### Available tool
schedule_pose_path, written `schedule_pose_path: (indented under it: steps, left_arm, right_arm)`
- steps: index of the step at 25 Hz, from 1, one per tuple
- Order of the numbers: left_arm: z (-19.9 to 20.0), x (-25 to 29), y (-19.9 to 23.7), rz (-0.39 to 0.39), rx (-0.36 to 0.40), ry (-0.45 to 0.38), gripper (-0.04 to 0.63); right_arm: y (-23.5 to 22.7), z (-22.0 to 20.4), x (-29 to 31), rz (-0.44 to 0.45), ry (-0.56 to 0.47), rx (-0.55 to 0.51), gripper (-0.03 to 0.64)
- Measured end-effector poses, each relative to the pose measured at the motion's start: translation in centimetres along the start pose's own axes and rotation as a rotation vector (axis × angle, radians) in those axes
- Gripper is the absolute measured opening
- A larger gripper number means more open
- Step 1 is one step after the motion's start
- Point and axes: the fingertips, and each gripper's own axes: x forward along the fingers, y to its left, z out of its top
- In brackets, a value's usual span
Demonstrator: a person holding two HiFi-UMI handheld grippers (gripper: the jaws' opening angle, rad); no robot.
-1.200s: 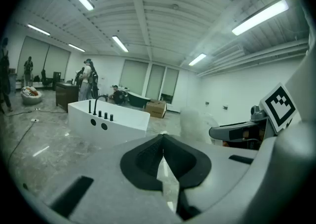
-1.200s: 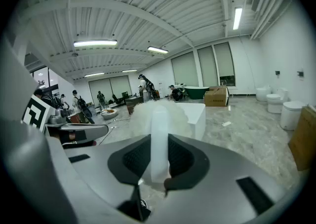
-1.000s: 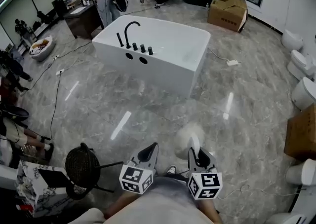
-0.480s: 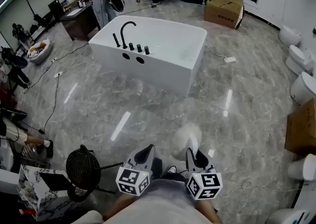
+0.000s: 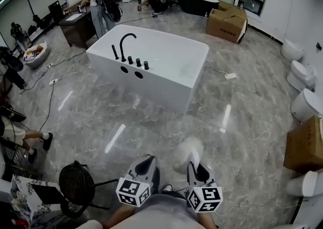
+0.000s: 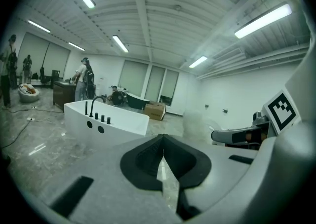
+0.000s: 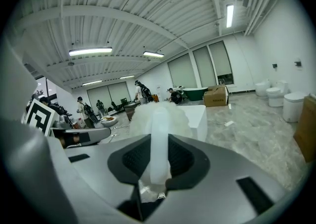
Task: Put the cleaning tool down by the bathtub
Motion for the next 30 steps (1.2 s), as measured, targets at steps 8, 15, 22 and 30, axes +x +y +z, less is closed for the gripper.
schedule_pose_path:
  steps: [8,15,22,30]
  left_arm:
    - [4.3,4.4,4.3,-0.027,0.0,-0.034,0.006]
    - [8.5,9.3,9.2,-0.039,-0.012,-0.064,0.007]
    - [13.3,12.6,14.4,-0.065,-0.008,-0.091,0.006]
    - [16.8,14.8,21.1,-0.066,-0.019,-0.121,0.007]
  right_arm:
    - [0.7,3.8,5.7,-0.004,-0.011,-0.015,0.077]
    - [1.0,7.6,12.0,-0.017,-0.015,-0.024,0.077]
    - [2.8,12.1,18.0,-0.032,-0.035,-0.029,0.077]
    - [6.0,14.9,25.0,-0.014,-0.043,-0.028,0.077]
